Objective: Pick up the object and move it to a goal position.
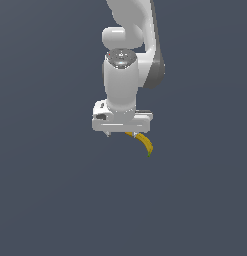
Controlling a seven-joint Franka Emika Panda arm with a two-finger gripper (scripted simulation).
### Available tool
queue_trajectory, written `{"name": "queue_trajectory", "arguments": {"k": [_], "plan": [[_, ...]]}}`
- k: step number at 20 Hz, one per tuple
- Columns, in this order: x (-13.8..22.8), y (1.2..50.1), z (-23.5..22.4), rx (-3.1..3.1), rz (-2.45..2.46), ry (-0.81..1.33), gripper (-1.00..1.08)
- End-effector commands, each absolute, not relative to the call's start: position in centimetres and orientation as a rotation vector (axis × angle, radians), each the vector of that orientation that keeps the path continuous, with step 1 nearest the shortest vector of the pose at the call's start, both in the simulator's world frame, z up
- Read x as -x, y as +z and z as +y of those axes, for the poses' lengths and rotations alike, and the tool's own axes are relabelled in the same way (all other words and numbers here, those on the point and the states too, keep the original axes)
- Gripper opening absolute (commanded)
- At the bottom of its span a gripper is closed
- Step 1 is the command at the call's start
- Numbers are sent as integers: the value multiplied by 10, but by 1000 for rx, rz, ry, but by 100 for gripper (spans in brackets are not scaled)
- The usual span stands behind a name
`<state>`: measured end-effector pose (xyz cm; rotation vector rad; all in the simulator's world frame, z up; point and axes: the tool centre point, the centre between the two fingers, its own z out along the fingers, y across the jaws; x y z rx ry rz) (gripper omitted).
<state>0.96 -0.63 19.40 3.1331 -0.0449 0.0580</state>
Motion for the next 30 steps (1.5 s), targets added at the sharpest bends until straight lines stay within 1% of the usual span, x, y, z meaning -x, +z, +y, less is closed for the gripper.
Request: {"name": "queue_trajectory", "arguments": {"k": [1,11,17,24,30], "plan": [[-10,194,-6,-3133,-45,58,100],[-10,190,-11,-3121,-26,34,100],[-8,184,-7,-3120,17,33,100],[6,158,14,-3110,219,23,100],[31,121,45,-3076,525,11,100]]}}
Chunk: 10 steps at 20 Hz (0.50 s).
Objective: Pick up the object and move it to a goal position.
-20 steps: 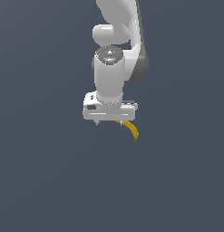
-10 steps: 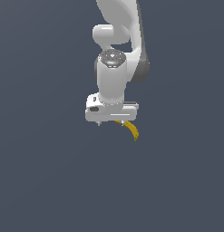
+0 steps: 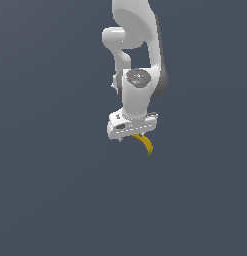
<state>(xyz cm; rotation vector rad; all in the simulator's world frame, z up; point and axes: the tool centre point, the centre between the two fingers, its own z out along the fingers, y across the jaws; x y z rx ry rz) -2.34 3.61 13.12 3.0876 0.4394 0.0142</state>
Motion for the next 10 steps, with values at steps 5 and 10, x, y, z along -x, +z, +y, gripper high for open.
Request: {"name": "queue_trajectory", "arguments": {"k": [5,10], "plan": [[55,94,70,-3031,775,3,100],[73,77,87,-2993,939,1,100]]}}
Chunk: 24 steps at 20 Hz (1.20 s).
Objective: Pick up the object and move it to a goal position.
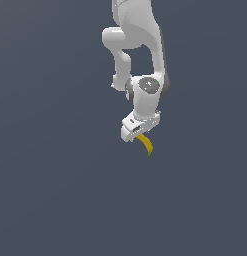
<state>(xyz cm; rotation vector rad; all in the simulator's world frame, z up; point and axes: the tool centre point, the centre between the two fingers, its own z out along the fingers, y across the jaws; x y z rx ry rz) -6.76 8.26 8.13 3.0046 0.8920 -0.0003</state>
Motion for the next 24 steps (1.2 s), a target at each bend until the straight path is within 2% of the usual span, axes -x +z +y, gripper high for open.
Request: {"name": "queue_trajectory", "arguments": {"k": [1,12,24], "plan": [[75,75,89,-2987,962,0,100],[81,65,95,-2973,1015,-1,100],[83,21,95,-2970,1023,0,100]]}}
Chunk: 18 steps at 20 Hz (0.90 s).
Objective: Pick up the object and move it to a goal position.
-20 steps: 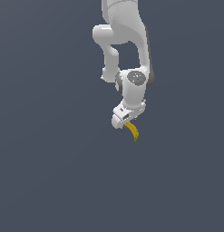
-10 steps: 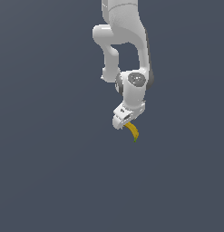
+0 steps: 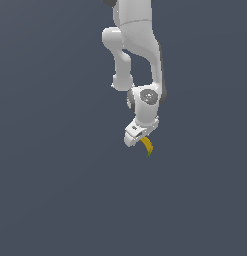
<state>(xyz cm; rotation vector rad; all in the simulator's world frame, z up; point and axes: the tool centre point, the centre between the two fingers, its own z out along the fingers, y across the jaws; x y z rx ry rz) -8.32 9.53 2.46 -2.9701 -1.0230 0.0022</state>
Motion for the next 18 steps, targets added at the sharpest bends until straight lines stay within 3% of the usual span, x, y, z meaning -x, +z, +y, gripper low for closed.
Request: {"name": "queue_trajectory", "arguments": {"k": [1,3,4,18], "plan": [[83,20,95,2970,-1023,0,100],[83,19,96,2970,-1025,0,100],[83,19,96,2970,-1025,0,-100],[79,21,95,2968,-1028,0,-100]]}}
